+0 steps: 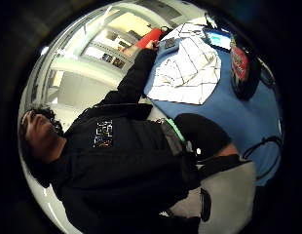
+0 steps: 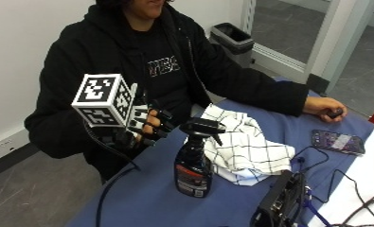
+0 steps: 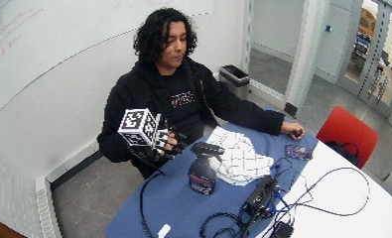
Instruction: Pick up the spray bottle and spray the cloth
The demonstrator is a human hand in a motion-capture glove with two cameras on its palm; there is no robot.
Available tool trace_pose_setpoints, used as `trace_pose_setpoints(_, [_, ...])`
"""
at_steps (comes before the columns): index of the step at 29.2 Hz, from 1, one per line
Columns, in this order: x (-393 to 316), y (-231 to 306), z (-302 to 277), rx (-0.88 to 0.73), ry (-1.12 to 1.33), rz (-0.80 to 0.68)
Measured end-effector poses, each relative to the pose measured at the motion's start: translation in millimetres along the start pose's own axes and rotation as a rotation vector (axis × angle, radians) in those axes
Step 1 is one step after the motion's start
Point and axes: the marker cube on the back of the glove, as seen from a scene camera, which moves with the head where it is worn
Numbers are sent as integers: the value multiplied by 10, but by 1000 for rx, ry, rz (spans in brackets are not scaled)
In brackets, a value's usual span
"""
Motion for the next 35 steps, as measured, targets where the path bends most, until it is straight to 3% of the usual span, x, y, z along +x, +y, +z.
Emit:
trace_pose_setpoints(21, [591, -398, -106, 76, -86, 133])
trace_pose_setpoints(35, [802, -980, -98, 170, -412, 143])
